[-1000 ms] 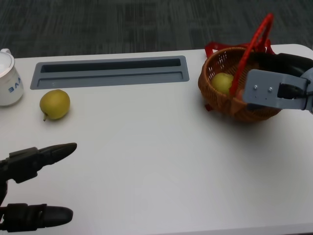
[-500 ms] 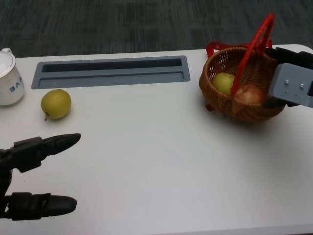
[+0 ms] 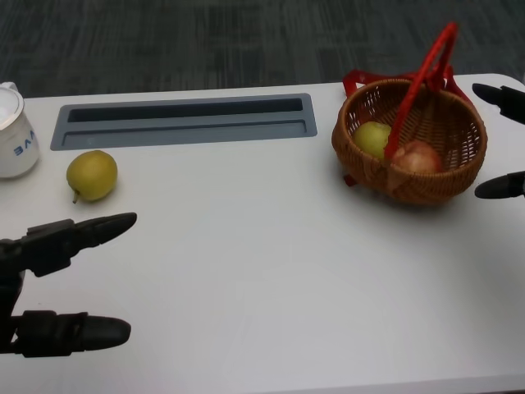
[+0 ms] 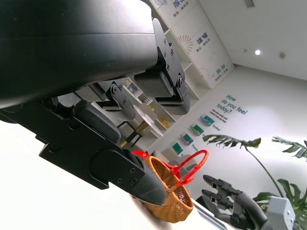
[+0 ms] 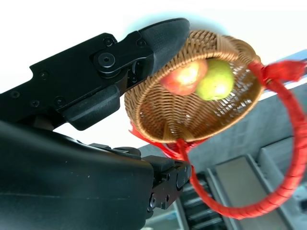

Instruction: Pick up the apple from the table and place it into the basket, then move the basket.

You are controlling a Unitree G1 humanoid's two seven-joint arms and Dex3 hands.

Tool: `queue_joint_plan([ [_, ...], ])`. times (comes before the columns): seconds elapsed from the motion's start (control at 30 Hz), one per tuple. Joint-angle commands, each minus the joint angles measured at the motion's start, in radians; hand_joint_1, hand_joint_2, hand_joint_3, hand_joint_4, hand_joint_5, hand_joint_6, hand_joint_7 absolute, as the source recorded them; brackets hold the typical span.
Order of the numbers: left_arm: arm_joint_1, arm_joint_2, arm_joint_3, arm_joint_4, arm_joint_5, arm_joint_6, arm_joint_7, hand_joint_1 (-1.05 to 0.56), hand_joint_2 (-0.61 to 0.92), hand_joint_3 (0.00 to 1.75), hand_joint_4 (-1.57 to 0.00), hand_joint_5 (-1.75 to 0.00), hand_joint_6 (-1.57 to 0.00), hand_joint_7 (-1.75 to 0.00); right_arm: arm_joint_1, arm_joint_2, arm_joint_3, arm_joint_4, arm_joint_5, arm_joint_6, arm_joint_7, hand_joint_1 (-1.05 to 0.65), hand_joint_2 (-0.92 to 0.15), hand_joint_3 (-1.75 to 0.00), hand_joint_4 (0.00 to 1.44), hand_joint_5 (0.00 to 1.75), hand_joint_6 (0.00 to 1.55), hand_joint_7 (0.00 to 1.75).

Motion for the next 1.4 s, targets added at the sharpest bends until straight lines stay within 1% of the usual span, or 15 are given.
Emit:
queue_joint_plan([
  [0.03,-0.009,0.014,-0.001,0.017,-0.012,-0.006,-0.016,-0.72,0.69,0.0,-0.82,0.0,-0.74,0.0,0.057,-0.045,-0.025,-0.05,0.031,-0.086,-0.021,-0.91,-0.81,0.0,0.3,0.02,0.25,0.02],
  [0.13,-0.016,0.016,-0.003,0.03,-0.017,-0.006,-0.022,-0.72,0.69,0.0,-0.82,0.0,-0.73,0.0,0.136,-0.056,-0.059,-0.12,0.088,-0.167,-0.003,-0.86,-0.8,0.0,0.3,0.01,0.27,0.02],
  [0.23,-0.022,0.02,-0.003,0.041,-0.023,-0.003,-0.033,-0.72,0.7,0.0,-0.82,0.0,-0.72,0.0,0.239,-0.044,-0.109,-0.22,0.184,-0.245,0.037,-0.78,-0.75,0.0,0.33,0.02,0.32,0.03],
  [0.33,-0.028,0.022,-0.004,0.047,-0.027,-0.002,-0.04,-0.72,0.7,0.0,-0.81,0.0,-0.72,0.0,0.306,-0.027,-0.134,-0.299,0.233,-0.284,0.05,-0.72,-0.72,0.0,0.39,0.03,0.37,0.03],
  [0.47,-0.049,0.022,-0.008,0.067,-0.032,-0.009,-0.051,-0.72,0.7,0.0,-0.81,0.0,-0.71,0.0,0.43,0.039,-0.161,-0.446,0.277,-0.37,0.013,-0.68,-0.73,0.0,0.5,0.05,0.46,0.04],
  [0.6,-0.061,0.013,-0.02,0.073,-0.058,-0.013,-0.068,-0.72,0.7,0.0,-0.81,0.0,-0.72,0.0,0.523,0.095,-0.177,-0.568,0.266,-0.394,-0.022,-0.63,-0.72,0.0,0.59,0.05,0.53,0.04],
  [0.73,-0.06,0.008,-0.036,0.063,-0.089,-0.013,-0.089,-0.71,0.7,0.0,-0.81,0.0,-0.72,0.0,0.587,0.152,-0.156,-0.662,0.29,-0.411,-0.011,-0.58,-0.73,-0.01,0.64,0.04,0.57,0.03],
  [0.9,-0.059,0.0,-0.039,0.06,-0.093,-0.023,-0.094,-0.7,0.7,0.0,-0.82,-0.01,-0.72,0.0,0.633,0.209,-0.109,-0.748,0.321,-0.376,0.032,-0.54,-0.72,0.0,0.68,0.03,0.61,0.03],
  [1.0,-0.057,-0.004,-0.039,0.058,-0.09,-0.025,-0.097,-0.7,0.7,0.0,-0.83,-0.01,-0.73,-0.01,0.637,0.241,-0.076,-0.768,0.344,-0.366,0.065,-0.48,-0.71,0.0,0.7,0.02,0.62,0.02],
  [1.17,-0.046,-0.008,-0.046,0.043,-0.104,-0.004,-0.106,-0.7,0.71,0.0,-0.82,-0.01,-0.73,-0.01,0.609,0.288,-0.046,-0.754,0.336,-0.363,0.096,-0.49,-0.72,0.0,0.72,0.02,0.65,0.02],
  [1.4,-0.036,-0.012,-0.048,0.029,-0.117,0.004,-0.122,-0.68,0.7,0.0,-0.82,0.0,-0.73,0.0,0.561,0.352,-0.004,-0.688,0.387,-0.344,0.166,-0.46,-0.73,-0.01,0.74,0.01,0.67,0.01],
])
